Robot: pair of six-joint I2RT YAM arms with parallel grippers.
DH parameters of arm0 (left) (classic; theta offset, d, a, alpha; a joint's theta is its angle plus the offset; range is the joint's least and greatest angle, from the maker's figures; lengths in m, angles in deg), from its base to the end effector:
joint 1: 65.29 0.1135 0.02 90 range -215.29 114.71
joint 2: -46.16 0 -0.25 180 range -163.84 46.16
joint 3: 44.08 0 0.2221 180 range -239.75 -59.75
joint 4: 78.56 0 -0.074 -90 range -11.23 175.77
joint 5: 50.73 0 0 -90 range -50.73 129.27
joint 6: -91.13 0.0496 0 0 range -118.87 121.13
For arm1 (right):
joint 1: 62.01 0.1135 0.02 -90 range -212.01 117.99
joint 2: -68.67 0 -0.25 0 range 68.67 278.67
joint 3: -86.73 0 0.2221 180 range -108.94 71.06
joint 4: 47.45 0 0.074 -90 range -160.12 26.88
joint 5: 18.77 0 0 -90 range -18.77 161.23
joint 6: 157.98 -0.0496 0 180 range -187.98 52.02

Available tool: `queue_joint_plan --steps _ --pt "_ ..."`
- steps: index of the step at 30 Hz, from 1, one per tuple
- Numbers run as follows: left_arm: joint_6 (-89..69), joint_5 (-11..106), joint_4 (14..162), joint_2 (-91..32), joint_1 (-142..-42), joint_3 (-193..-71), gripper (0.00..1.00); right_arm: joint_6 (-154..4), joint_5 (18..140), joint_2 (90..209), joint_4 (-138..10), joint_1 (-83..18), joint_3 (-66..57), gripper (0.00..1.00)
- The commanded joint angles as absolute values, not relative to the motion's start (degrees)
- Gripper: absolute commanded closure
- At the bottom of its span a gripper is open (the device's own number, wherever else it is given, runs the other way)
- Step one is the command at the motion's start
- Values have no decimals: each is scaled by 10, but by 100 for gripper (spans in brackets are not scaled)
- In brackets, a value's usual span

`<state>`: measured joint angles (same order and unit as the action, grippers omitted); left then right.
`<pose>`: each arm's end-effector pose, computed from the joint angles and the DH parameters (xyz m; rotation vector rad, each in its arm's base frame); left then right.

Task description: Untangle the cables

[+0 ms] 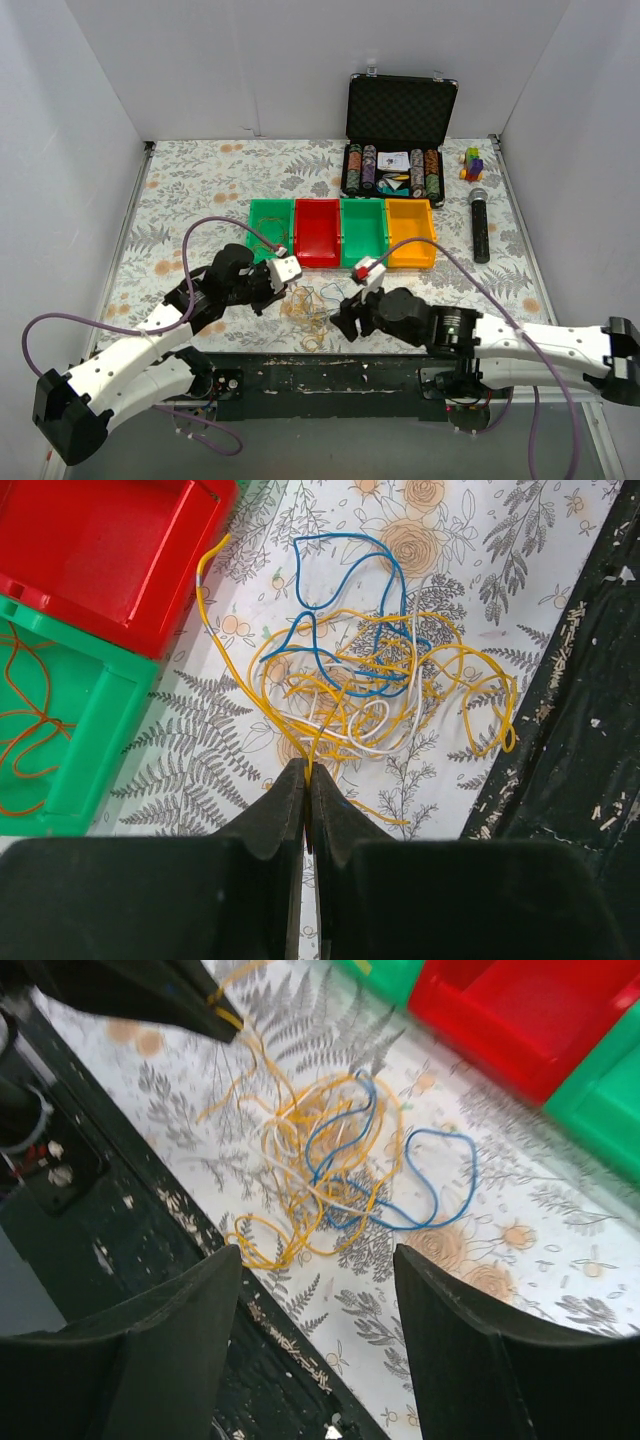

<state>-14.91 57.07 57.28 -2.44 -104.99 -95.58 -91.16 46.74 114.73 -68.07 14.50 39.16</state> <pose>0.1193 -0.1187 0.2323 0.6574 2.3097 -0.8389 0.0622 0.1713 0.2604 -0.5989 1.8561 0.7789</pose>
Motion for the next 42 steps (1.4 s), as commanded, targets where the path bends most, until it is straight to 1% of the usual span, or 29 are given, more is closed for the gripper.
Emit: queue_joint_plan --steps 1,5,7,9,12,15,18,22,25,29,31,37,42 --pt "-159 587 568 -17 -1047 -961 100 -916 546 1238 -589 145 399 29" --pt "-164 583 568 -10 -1047 -957 100 -900 577 1303 -569 145 386 29" --pt "-165 587 569 -10 -1047 -959 100 -898 578 1324 -565 145 385 32" --pt "-165 590 569 -10 -1047 -960 100 -897 557 1334 -570 145 384 35" --pt "-163 590 568 -10 -1047 -960 100 -893 523 1315 -569 138 391 36" --pt "-162 592 566 -6 -1047 -957 100 -899 527 1299 -558 102 400 36" --pt "-164 592 568 -5 -1047 -955 100 -906 557 1309 -538 60 405 36" --pt "-163 593 566 -5 -1047 -957 100 -916 587 1358 -530 19 390 38" --pt "-162 597 566 -5 -1047 -957 100 -924 612 1408 -536 -13 367 42" --pt "-164 604 567 -4 -1047 -957 100 -920 605 1465 -570 -20 325 45" --pt "-164 606 567 -2 -1047 -958 100 -916 591 1480 -571 -20 320 44" --pt "-162 610 561 6 -1047 -953 100 -900 588 1514 -569 -21 303 36" --pt "-162 613 561 9 -1047 -955 100 -908 528 1540 -623 -20 278 35"
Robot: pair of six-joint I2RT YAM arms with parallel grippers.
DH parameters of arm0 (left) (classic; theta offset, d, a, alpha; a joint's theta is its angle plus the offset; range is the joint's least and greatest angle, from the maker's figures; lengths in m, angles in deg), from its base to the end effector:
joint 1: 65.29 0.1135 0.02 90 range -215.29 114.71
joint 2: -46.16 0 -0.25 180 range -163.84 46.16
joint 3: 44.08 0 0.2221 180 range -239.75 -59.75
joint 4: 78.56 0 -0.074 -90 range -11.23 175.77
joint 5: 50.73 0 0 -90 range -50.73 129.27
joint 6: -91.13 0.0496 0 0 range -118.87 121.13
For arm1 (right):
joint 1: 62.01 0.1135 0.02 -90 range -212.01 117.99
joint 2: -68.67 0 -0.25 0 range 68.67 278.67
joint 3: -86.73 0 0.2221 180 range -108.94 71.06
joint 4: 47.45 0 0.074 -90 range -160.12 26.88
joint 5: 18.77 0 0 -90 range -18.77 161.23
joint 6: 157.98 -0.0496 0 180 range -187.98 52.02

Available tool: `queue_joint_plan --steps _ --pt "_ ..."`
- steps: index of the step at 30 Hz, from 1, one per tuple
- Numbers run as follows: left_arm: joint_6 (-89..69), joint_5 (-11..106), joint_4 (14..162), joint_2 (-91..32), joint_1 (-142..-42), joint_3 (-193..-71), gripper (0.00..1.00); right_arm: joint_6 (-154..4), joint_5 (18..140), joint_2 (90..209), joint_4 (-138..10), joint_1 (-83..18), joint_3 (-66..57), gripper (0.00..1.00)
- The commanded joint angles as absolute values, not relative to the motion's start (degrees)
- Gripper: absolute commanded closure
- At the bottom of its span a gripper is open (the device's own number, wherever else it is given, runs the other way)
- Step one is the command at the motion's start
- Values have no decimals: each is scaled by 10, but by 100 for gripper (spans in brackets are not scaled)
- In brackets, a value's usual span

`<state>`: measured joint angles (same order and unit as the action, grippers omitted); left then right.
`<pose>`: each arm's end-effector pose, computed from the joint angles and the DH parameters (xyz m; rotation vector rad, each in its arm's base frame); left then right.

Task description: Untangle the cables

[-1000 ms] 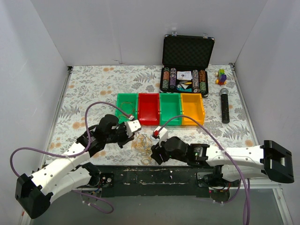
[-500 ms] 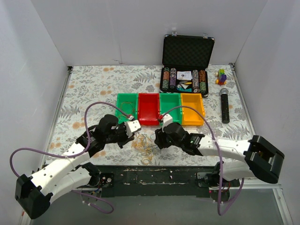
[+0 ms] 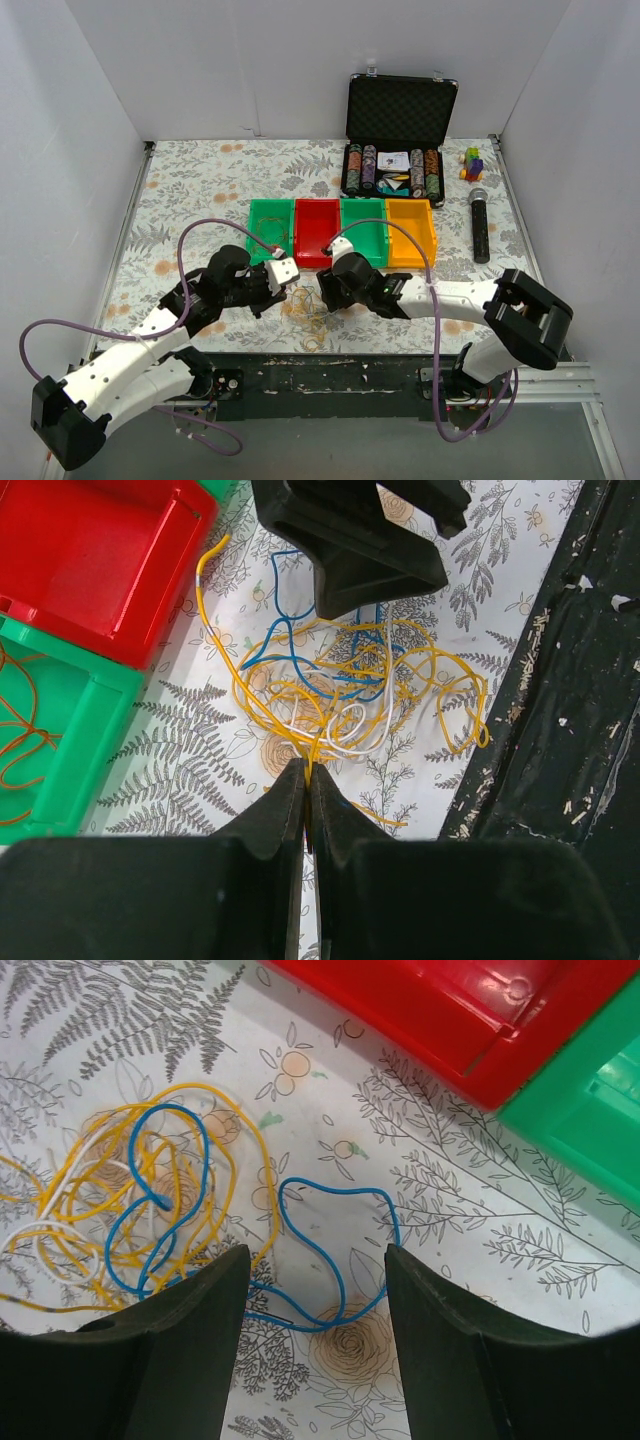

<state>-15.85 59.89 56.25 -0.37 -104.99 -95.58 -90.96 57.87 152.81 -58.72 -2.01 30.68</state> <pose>0.1129 -0.1164 0.2364 0.6669 2.2977 -0.9068 0.1524 0.2410 0.1801 -0.6051 2.2062 0.5156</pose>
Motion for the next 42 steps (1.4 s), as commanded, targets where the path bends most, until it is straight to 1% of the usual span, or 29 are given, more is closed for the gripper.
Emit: queue_joint_plan --steps 1,5,12,17,18,19,21,24,25,27,29,30,35,39,42 --pt "-162 614 561 8 -1047 -953 100 -912 518 1533 -628 -21 283 35" --pt "-162 620 563 10 -1047 -952 100 -923 496 1524 -653 -21 297 35" --pt "-157 621 566 1 -1047 -959 100 -929 536 1530 -637 -11 315 36" --pt "-155 622 565 -1 -1047 -963 100 -934 543 1548 -639 -4 305 39" --pt "-155 623 567 -1 -1047 -964 100 -936 543 1554 -643 -3 305 41" --pt "-155 623 567 -2 -1047 -965 100 -937 544 1559 -649 -2 303 44" --pt "-155 624 567 -3 -1047 -967 100 -943 545 1568 -658 -1 301 55" --pt "-150 624 567 -4 -1047 -970 100 -950 533 1573 -670 7 302 68" --pt "-147 624 567 -5 -1047 -971 100 -951 525 1572 -673 9 302 76" --pt "-141 624 564 -6 -1047 -975 100 -953 513 1562 -681 11 300 98" --pt "-136 617 561 -6 -1047 -975 100 -948 480 1535 -692 14 297 99" --pt "-132 609 558 -5 -1047 -973 100 -944 467 1504 -700 14 294 99" --pt "-106 524 554 17 -1042 -925 100 -895 400 1362 -718 14 262 99" --pt "-89 508 538 56 -1033 -888 100 -843 348 1263 -710 14 237 99" --pt "-75 495 522 72 -1031 -867 100 -816 314 1211 -720 14 218 99"
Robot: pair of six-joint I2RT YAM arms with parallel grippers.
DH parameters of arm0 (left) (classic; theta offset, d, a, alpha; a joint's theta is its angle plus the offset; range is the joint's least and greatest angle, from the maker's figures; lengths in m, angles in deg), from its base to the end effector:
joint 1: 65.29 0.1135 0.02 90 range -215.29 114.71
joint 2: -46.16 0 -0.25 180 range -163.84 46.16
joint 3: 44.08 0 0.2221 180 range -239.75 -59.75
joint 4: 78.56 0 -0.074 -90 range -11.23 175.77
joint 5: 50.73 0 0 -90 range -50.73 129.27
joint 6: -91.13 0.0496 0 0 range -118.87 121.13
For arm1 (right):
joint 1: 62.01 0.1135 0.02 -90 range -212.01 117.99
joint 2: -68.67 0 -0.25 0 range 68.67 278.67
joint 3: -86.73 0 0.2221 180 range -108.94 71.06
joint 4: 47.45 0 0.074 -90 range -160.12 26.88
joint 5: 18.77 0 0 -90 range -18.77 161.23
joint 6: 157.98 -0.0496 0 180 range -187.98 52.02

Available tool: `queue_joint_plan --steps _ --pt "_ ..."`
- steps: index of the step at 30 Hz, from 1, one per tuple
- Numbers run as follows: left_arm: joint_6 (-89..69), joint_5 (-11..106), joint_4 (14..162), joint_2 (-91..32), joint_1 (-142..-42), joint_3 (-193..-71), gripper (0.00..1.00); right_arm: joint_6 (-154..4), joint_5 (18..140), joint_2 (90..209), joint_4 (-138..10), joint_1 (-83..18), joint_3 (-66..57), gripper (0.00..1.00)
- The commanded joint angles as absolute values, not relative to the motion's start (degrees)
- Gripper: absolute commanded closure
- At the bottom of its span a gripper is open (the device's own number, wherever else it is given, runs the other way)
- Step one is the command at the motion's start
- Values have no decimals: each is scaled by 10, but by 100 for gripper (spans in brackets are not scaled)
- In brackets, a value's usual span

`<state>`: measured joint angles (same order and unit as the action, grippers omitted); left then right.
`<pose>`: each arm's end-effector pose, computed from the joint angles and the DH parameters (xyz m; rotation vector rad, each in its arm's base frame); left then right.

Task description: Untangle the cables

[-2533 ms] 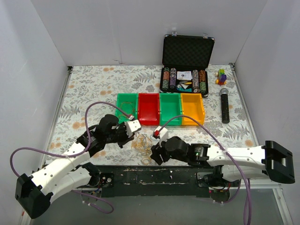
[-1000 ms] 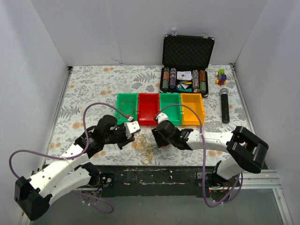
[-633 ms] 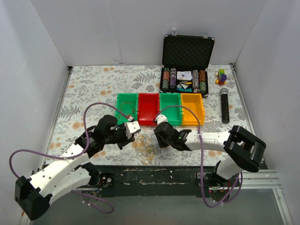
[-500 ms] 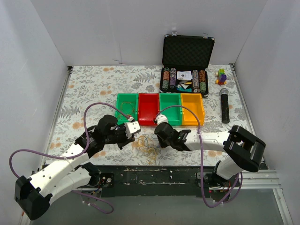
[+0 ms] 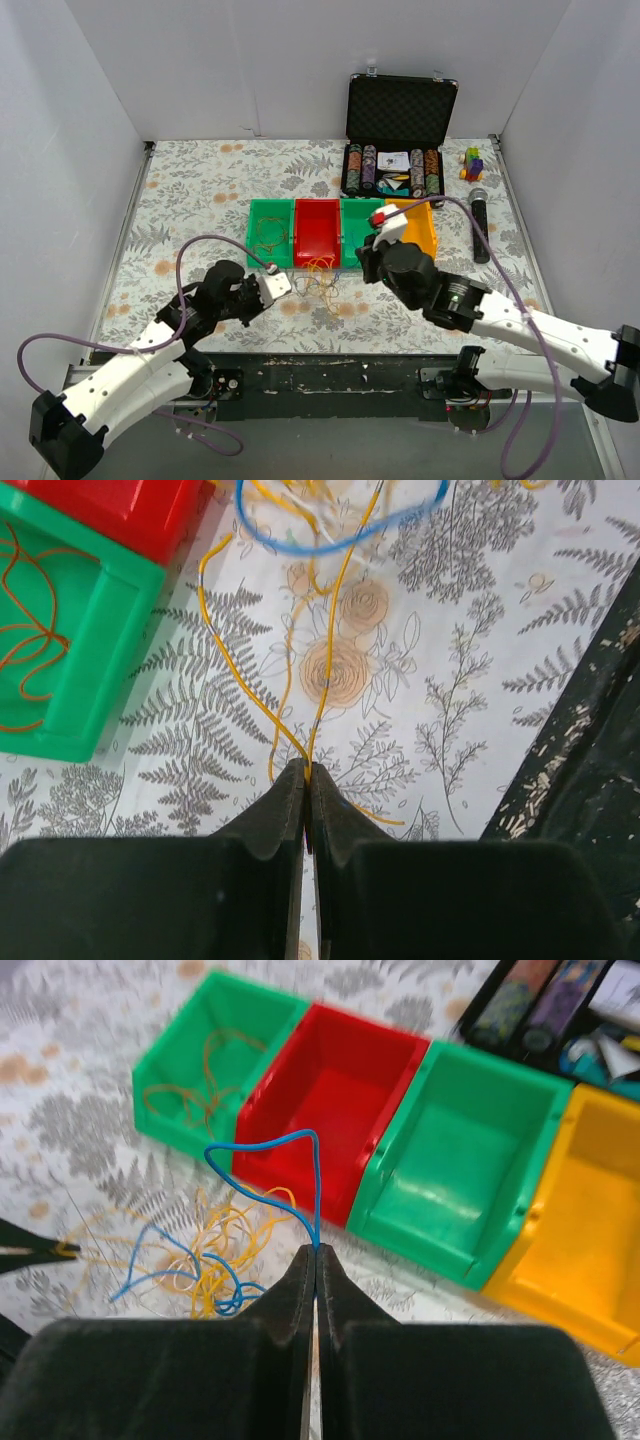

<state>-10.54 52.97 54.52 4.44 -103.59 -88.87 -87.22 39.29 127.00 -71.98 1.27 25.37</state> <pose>0.1052 -0.0980 0.2071 0.6770 2.3235 -0.6981 0.1217 0.1834 0.2955 -0.3644 1.8759 0.4387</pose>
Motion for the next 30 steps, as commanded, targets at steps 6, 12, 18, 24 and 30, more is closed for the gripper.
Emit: queue_joint_plan --steps 6,12,18,24,30 --pt "7 467 460 104 -1027 -845 100 -774 229 1149 -739 13 196 99" --pt "61 439 395 159 -1026 -846 100 -751 160 1104 -753 7 194 99" --pt "30 473 418 134 -1026 -878 100 -707 151 1088 -718 -12 196 99" --pt "-9 527 477 58 -1026 -956 100 -682 180 1143 -680 -57 182 99" --pt "-45 564 490 29 -1026 -998 100 -637 201 1195 -637 -116 138 99"
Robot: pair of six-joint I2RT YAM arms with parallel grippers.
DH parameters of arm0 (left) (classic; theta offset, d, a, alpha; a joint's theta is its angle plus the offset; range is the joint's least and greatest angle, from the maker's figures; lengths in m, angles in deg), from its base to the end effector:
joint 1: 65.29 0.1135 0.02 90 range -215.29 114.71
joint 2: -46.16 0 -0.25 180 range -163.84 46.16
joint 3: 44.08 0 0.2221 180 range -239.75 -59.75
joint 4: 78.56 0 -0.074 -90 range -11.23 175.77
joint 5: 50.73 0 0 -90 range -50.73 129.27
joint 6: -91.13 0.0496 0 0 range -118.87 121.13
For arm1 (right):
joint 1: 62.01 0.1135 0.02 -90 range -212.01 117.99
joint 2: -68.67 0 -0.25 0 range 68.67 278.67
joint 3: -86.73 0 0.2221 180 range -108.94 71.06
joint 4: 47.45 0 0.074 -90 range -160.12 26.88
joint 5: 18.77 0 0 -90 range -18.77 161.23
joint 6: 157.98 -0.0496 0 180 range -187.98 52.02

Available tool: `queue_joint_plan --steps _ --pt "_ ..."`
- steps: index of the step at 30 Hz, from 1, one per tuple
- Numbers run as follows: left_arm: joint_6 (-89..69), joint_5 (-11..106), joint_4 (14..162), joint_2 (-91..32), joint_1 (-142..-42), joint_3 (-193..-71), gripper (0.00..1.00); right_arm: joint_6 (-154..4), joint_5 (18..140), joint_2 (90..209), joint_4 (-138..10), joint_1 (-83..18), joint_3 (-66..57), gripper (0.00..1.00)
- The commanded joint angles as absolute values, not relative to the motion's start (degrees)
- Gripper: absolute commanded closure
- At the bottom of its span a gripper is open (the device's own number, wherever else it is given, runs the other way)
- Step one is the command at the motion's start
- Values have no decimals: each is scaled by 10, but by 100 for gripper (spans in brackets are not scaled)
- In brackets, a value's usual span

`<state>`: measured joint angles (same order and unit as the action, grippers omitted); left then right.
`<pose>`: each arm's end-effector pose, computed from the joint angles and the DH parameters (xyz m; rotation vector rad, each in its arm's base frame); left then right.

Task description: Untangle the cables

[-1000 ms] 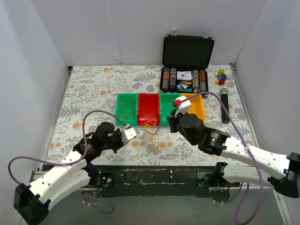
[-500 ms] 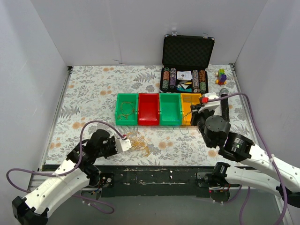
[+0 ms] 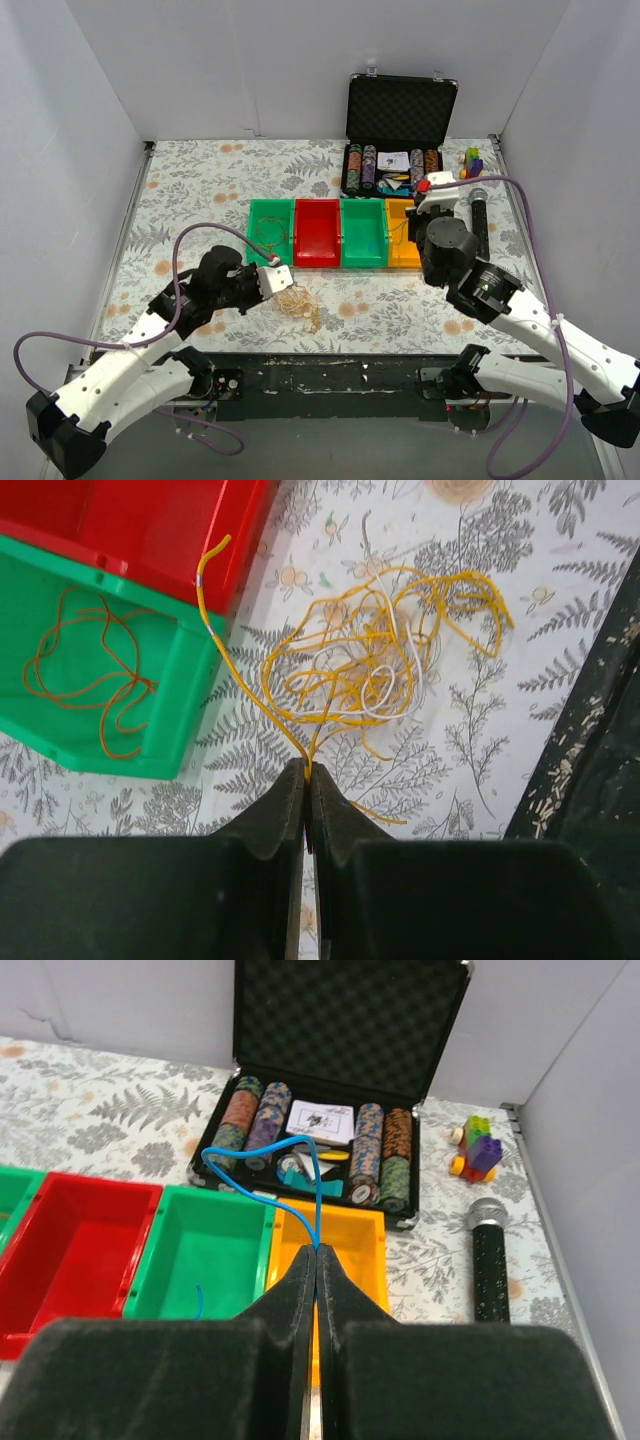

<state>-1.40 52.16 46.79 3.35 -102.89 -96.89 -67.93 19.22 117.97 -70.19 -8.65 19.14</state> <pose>0.1060 -0.0956 0.2360 0.8328 2.2589 -0.5999 0.1341 0.1147 0.3646 -0.0681 1.6172 -0.0309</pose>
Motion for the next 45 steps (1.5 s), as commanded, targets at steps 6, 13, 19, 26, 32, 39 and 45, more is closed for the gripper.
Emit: queue_joint_plan --steps 6,13,19,26,32,39,45 --pt "-35 584 489 24 -1026 -1020 100 -611 223 1236 -612 -180 109 99" --pt "-42 601 479 25 -1026 -1035 100 -641 287 1259 -613 -257 119 99" --pt "-43 600 475 34 -1026 -1027 100 -654 315 1280 -601 -290 135 99" --pt "-44 603 473 41 -1026 -1020 100 -658 325 1301 -580 -312 140 99" --pt "-43 607 472 41 -1026 -1021 100 -658 331 1328 -558 -330 159 99" --pt "-44 609 471 44 -1026 -1019 100 -692 332 1354 -566 -354 202 99" --pt "-42 612 471 46 -1026 -1012 100 -717 331 1346 -572 -366 229 99"
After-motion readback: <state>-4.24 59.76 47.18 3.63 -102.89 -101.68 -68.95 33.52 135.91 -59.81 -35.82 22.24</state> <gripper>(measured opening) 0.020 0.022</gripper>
